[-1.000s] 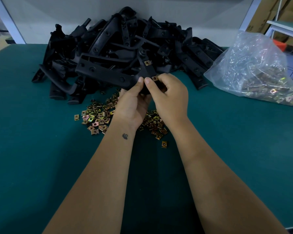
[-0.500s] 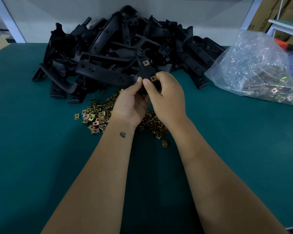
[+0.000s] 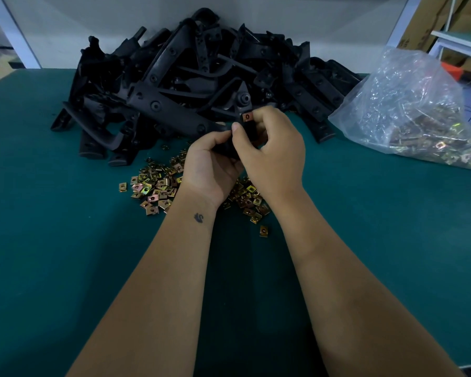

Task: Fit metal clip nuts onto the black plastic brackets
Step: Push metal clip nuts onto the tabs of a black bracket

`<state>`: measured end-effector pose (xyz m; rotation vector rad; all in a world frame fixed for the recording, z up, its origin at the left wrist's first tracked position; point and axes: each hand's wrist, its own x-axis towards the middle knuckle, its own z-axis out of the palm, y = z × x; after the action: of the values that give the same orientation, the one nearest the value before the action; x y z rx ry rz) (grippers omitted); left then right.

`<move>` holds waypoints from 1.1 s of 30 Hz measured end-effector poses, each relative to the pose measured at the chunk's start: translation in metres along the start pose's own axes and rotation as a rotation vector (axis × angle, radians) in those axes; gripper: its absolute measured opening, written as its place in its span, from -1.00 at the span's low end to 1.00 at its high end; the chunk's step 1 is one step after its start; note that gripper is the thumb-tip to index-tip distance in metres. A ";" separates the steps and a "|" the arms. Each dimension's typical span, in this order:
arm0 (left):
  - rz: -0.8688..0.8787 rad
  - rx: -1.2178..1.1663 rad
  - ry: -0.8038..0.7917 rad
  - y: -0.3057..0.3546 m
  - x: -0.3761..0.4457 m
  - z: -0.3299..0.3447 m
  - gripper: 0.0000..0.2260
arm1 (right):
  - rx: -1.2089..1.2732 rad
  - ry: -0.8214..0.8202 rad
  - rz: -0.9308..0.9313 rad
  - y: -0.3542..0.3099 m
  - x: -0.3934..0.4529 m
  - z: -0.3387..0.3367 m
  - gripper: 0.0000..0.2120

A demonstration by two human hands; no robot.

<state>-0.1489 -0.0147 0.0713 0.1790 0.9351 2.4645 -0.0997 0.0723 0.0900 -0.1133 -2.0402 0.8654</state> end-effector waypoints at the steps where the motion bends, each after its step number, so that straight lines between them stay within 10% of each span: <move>1: -0.003 0.003 -0.004 0.000 0.000 0.001 -0.64 | 0.003 0.008 0.006 0.000 0.000 0.000 -0.83; 19: 0.090 -0.075 0.241 0.006 0.005 0.005 -0.85 | 0.436 -0.197 0.505 0.006 0.011 -0.008 -0.91; 24: 0.155 0.314 0.365 -0.002 -0.004 0.019 -0.97 | 0.656 0.021 0.686 0.005 0.012 -0.018 -0.98; 33: 0.062 0.226 0.284 -0.048 -0.021 0.090 -0.93 | 1.010 0.241 0.892 -0.001 -0.007 -0.054 -0.96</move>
<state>-0.0849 0.0586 0.1092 -0.0703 1.3480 2.4774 -0.0540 0.0972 0.1052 -0.5425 -1.0724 2.1959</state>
